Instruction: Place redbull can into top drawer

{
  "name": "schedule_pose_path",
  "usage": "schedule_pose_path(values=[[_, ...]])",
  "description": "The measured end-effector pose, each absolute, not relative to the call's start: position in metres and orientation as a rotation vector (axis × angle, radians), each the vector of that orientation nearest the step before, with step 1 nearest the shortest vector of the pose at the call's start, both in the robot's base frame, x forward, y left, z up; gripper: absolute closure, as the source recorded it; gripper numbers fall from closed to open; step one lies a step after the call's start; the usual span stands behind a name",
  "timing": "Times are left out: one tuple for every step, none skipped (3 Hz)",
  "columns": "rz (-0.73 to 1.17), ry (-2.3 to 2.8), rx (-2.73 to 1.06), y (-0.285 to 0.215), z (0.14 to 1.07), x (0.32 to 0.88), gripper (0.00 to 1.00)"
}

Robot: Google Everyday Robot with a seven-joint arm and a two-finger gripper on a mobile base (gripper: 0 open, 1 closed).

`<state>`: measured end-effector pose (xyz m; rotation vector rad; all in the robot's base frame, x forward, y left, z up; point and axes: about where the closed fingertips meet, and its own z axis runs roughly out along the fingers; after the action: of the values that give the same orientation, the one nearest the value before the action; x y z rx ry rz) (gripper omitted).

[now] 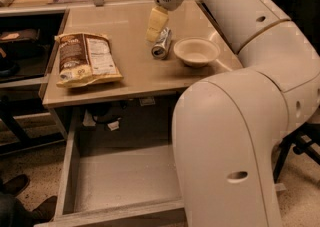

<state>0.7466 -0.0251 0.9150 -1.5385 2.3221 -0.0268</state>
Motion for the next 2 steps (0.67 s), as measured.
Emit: schedule_pose_path(values=[[0.019,2.395,-1.498,-0.026,0.894,0.753,0.00],[0.045,2.433,-1.472,-0.024,0.882,0.761,0.00]])
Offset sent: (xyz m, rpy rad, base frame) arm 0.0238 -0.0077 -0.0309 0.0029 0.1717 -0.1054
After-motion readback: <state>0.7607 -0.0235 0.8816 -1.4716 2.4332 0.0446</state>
